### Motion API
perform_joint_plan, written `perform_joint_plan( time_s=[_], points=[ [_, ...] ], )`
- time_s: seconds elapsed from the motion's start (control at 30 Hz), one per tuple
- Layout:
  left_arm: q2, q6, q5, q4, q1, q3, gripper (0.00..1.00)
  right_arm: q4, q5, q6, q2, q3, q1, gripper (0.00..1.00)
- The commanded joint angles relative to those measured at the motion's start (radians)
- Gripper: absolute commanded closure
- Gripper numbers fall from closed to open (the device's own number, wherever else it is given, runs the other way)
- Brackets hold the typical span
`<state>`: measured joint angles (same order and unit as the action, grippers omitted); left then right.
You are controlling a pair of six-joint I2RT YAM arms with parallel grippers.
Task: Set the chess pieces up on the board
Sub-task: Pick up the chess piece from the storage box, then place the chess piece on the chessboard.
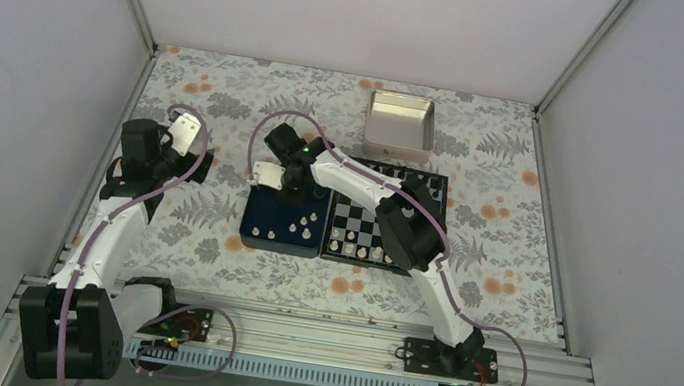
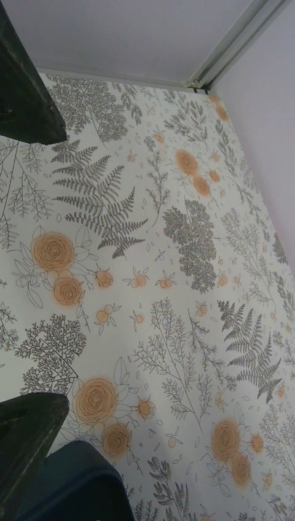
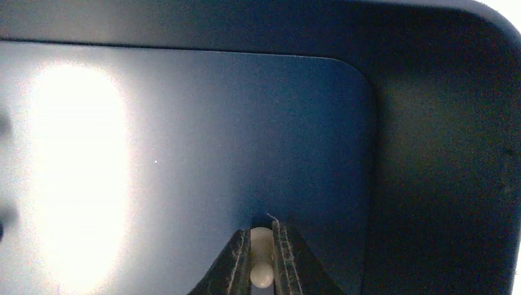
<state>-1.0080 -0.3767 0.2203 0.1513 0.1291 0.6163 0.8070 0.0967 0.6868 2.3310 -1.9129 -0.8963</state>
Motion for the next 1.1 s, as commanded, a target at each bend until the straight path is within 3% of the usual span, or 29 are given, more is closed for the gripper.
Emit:
perform_joint_plan(
  time_s=[0.0,0.23,0.43,0.77,1.07],
  points=[
    [0.007,0.002,0.021,-0.004,0.009,-0.003,0.0,0.018,0.014,-0.001,0.013,-0.026,-0.009,0.93],
    [0.004,0.002,0.021,-0.004,0.009,-0.004,0.0,0.03,0.016,-0.007,-0.12,0.052,-0.003,0.96],
    [0.007,0.004,0.009,-0.004,0.009,-0.003,0.0,0.047,0.087,-0.024,-0.38,0.219,0.06,0.95],
    [0.006,0.007,-0.017,-0.007,0.01,0.001,0.0,-0.027,0.111,-0.054,-0.796,0.683,0.239,0.95],
    [-0.004,0.009,-0.021,-0.006,0.009,0.004,0.0,-0.154,0.151,-0.083,-0.913,0.958,0.322,0.95]
  ],
)
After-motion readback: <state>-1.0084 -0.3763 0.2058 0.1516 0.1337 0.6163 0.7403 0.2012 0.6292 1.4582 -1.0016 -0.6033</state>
